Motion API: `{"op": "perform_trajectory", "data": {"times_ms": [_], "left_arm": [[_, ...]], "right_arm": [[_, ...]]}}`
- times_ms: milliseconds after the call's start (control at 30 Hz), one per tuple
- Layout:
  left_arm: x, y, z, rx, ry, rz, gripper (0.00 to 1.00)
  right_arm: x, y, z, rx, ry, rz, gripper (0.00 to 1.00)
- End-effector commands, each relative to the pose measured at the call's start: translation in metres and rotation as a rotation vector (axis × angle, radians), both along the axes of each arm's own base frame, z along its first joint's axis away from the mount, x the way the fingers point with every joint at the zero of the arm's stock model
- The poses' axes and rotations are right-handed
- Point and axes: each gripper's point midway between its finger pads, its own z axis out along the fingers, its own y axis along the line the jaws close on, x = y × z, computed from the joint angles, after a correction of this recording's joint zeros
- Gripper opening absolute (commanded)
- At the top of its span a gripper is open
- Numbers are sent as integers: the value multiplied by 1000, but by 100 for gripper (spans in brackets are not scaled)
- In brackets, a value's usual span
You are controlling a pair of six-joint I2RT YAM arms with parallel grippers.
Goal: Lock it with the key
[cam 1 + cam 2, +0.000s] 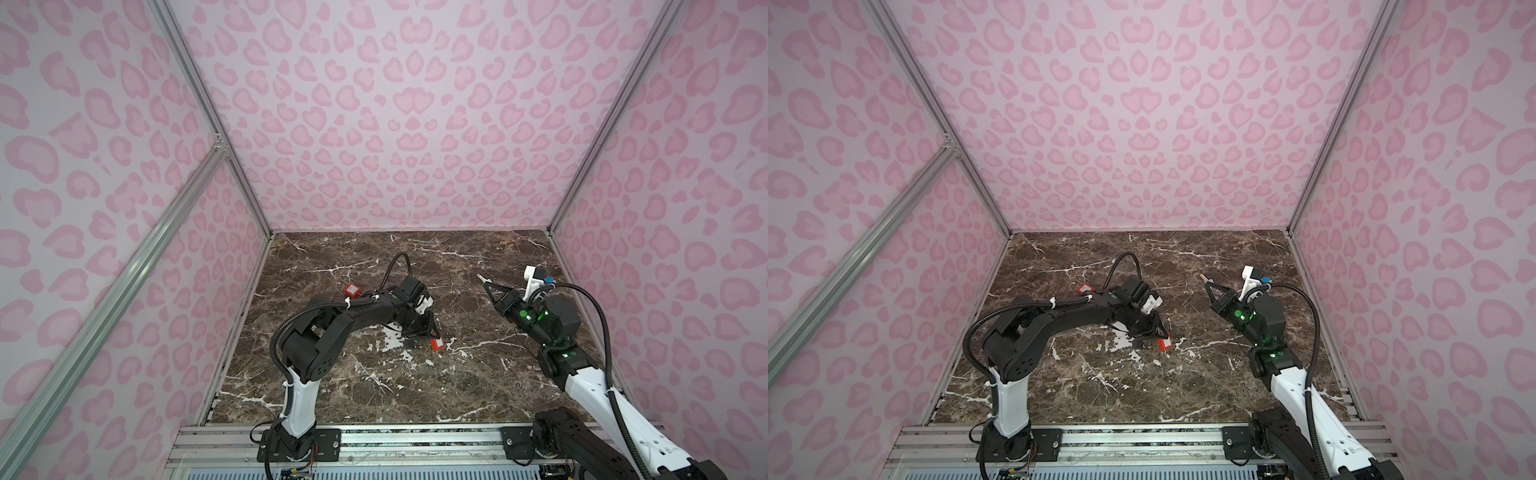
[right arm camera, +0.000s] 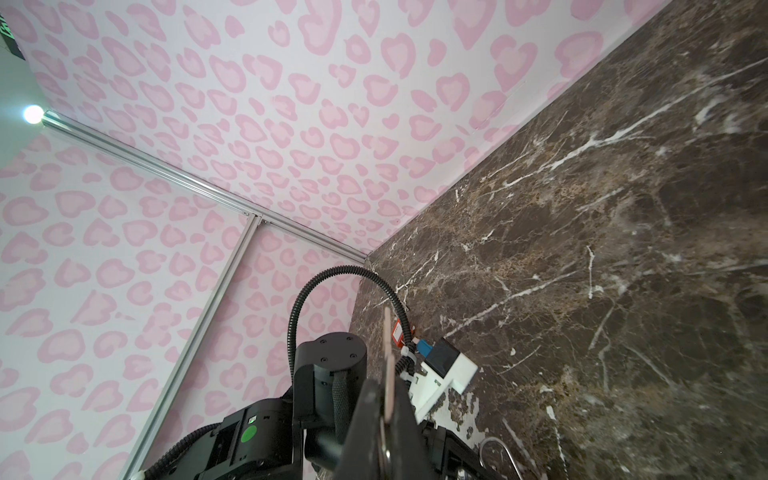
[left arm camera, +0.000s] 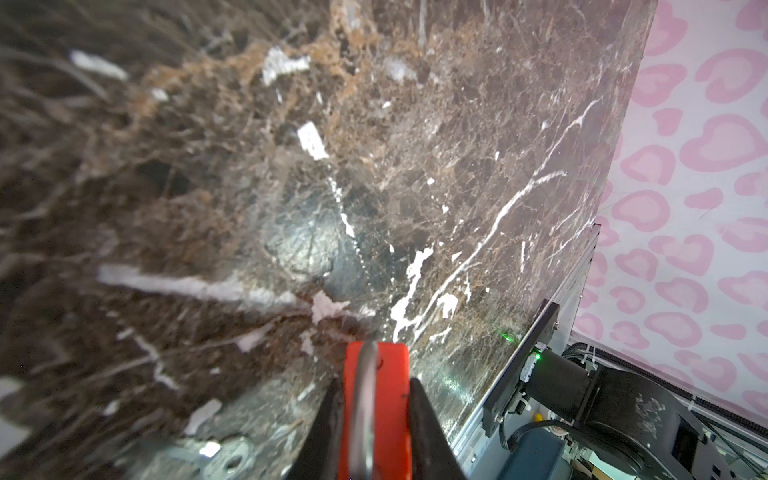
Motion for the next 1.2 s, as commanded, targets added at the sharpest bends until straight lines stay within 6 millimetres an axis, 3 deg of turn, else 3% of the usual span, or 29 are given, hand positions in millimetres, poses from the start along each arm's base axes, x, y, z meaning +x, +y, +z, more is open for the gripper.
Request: {"op": "perform_trajectory", "data": {"times_ms": [0, 167, 367, 633, 867, 1167], "left_arm": [[4, 0, 0, 5, -13, 0, 9], [4, -3, -1, -5, -7, -9, 32], [6, -1, 0, 4, -12, 1, 41], [12, 1, 5, 17, -31, 22, 46], [31, 20, -3, 135, -83, 132, 53], [41, 13, 22, 173, -214, 160, 53]], "right_arm": [[-1, -1, -1, -1, -5, -4, 0], [0, -1, 3, -10, -14, -5, 0], [0, -3, 2, -14, -13, -11, 0], [0, -4, 5, -13, -21, -14, 0], [0, -11, 8, 10, -26, -30, 0], [1, -17, -10, -9, 22, -54, 0]]}}
